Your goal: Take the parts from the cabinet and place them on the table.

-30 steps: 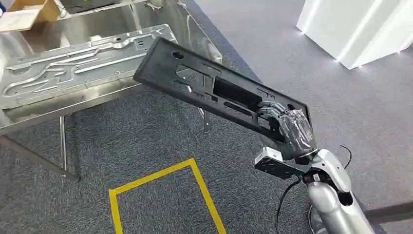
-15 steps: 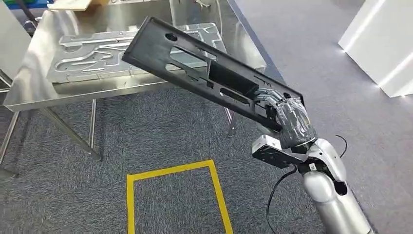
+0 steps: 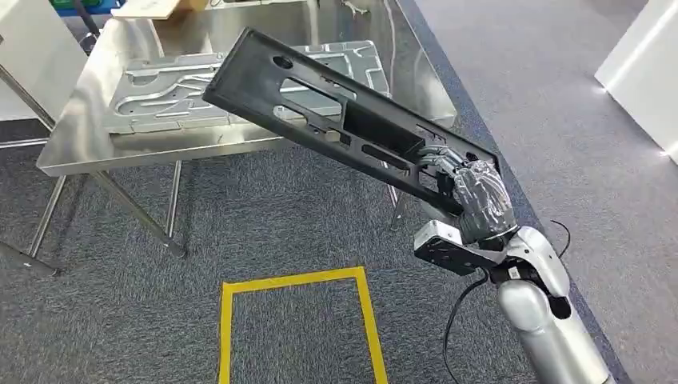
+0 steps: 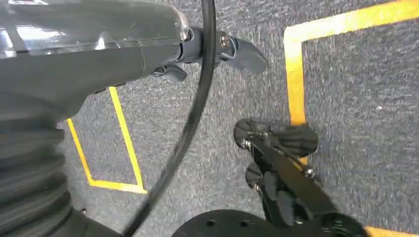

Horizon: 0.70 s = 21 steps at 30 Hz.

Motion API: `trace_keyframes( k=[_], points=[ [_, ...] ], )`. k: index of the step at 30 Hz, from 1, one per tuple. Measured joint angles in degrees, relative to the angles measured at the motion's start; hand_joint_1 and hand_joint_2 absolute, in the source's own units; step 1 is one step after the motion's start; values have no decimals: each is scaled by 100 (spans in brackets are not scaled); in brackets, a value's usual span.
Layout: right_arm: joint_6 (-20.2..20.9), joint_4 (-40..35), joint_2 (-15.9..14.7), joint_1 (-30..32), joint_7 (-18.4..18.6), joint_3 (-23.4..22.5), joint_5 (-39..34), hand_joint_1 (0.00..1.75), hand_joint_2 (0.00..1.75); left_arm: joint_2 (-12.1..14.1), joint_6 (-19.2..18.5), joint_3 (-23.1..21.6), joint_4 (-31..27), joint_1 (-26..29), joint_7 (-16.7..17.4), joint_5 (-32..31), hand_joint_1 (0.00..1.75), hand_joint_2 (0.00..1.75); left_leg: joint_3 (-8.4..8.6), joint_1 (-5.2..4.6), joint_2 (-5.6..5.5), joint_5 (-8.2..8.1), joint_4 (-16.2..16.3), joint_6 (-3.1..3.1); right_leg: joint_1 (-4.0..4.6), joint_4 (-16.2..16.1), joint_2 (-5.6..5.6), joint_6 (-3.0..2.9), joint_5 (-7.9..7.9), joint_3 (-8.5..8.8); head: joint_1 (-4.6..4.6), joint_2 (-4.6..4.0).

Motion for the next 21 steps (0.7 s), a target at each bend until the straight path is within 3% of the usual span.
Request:
trace_keyframes(
  k=[1, 3, 4, 5, 8, 10, 11, 13, 14, 15, 16, 19, 20, 21],
  points=[
    [15, 4, 0, -1, 9, 0, 0, 175, 175, 4, -6, 0, 7, 2, 0, 0, 0, 175, 102, 21, 8, 203, -239, -10, -8, 8, -2, 15, -12, 6, 0, 0],
    [46, 4, 0, -5, 9, 0, -11, 175, 175, 11, -17, 0, 11, 0, 0, 0, 0, 175, 567, 34, 55, 699, -1184, 9, -17, 34, -13, 60, -46, 42, 0, 0],
    [63, 6, 0, -9, 13, 0, -13, 175, 175, 20, -20, 0, 11, -8, 0, 2, 0, 175, 741, 27, 155, 713, -1544, 27, -11, 42, -19, 89, -67, 50, 2, 0],
    [66, 7, 0, -17, 15, 0, -17, 175, 175, 20, -24, 0, 15, -25, 0, 5, 0, 175, 795, -19, 157, 673, -1646, 32, 28, 71, -27, 122, -77, 24, 2, 0],
    [81, 9, 17, -20, 18, 0, -22, 175, 175, 28, -30, 0, 20, -20, 0, 11, 0, 175, 759, -44, 106, 676, -1619, 110, 23, 0, -54, 227, -40, 44, 2, 0],
    [81, 11, 28, -47, 22, -2, -35, 175, 175, 26, -46, 0, 24, -21, -7, 18, 0, 175, 812, 13, 110, 743, -1723, 200, 0, 73, -58, 284, -117, 54, 2, 0],
    [81, 13, 31, -61, 18, -2, -42, 175, 175, 26, -52, 0, 24, -23, -9, 18, 0, 175, 816, 10, 112, 744, -1737, 227, 12, 327, -59, 295, -302, -77, 4, 0],
    [85, 28, 42, -71, 18, -2, -66, 175, 175, 26, -68, 0, 26, -23, -9, 18, 0, 175, 808, -9, 111, 736, -1734, 261, 35, 1298, -57, 318, -757, -578, 2, 0],
    [85, 42, 48, -70, 20, -2, -70, 175, 175, 28, -70, 2, 26, -21, -9, 20, 0, 175, 807, -24, 111, 729, -1733, 272, 38, 1645, -58, 323, -853, -775, 4, 0],
    [92, 61, 50, -67, 20, 0, -74, 175, 175, 33, -70, 2, 26, -16, -9, 18, 0, 175, 812, -35, 108, 726, -1731, 276, 38, 1774, -58, 322, -827, -866, 2, 0],
    [92, 77, 50, -66, 22, -2, -74, 175, 175, 33, -72, 2, 26, -15, -9, 18, 0, 175, 821, -44, 103, 722, -1730, 278, 39, 1633, -58, 314, -666, -826, 4, 0],
    [92, 83, 50, -86, 20, -2, -76, 175, 175, 33, -81, 2, 37, -15, -9, 18, 0, 175, 876, -56, 91, 679, -1725, 252, 56, 273, -29, 239, 56, -170, 4, 0],
    [92, 83, 52, -104, 20, -2, -79, 175, 175, 31, -83, 2, 46, -21, -9, 20, 0, 175, 864, -109, 83, 646, -1681, 214, 101, 15, 12, 211, 26, -76, 4, 0],
    [92, 83, 55, -110, 22, -2, -81, 175, 175, 33, -83, 2, 48, -27, -11, 22, 0, 175, 864, -100, 67, 642, -1694, 193, 91, 33, 2, 180, 40, -87, 2, 0]
  ],
)
